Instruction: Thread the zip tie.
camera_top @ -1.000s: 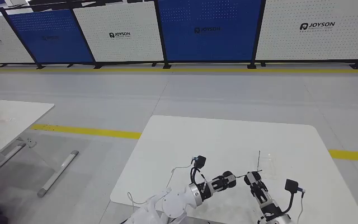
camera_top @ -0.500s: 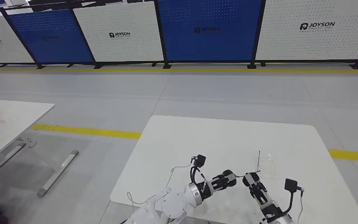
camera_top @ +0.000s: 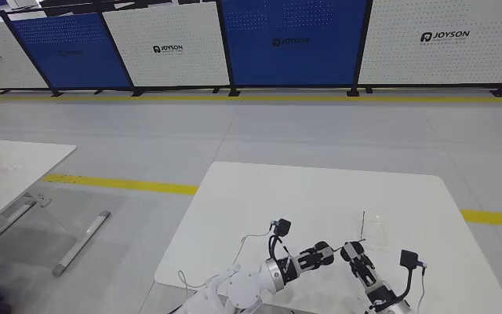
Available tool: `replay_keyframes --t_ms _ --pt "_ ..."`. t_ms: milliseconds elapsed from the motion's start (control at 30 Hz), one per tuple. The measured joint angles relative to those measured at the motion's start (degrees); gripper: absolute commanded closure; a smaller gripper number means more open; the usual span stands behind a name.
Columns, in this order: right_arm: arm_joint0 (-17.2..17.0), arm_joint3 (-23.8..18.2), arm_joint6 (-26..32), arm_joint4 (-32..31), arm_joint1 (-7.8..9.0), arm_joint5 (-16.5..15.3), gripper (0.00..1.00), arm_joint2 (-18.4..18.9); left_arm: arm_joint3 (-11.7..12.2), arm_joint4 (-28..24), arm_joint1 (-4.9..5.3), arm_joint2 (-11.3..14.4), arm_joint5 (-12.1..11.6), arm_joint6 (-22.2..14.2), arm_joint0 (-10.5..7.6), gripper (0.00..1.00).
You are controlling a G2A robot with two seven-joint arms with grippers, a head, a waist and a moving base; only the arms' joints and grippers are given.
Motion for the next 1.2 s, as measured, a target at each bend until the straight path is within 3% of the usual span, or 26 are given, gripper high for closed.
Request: replay_keyframes --t_ms 300,733,1000,1100,1200 --pt "0.07 -0.60 2.55 4.06 0.41 0.00 1.00 0.67 -0.39 0.10 -0.04 0.31 -0.30 0.20 0.04 1.00" --pt "-0.16 -1.04 2.96 3.90 0.91 0.00 1.00 0.59 -0.59 -1.24 -0.06 0.10 -2.66 0.43 0.18 1.00" --pt "-0.16 -0.89 1.58 4.06 1.09 0.00 1.00 0.68 -0.01 -0.79 -0.09 0.37 -0.50 -0.13 -0.30 1.00" --pt "-0.26 -0.71 0.48 3.15 1.11 0.00 1.00 0.60 0.11 -0.86 -0.13 0.48 -0.15 0.01 -0.45 0.83" --pt "-0.31 -0.59 -0.72 2.32 1.11 0.00 1.00 0.43 0.13 -0.79 -0.15 0.51 0.04 0.18 -0.50 0.80"
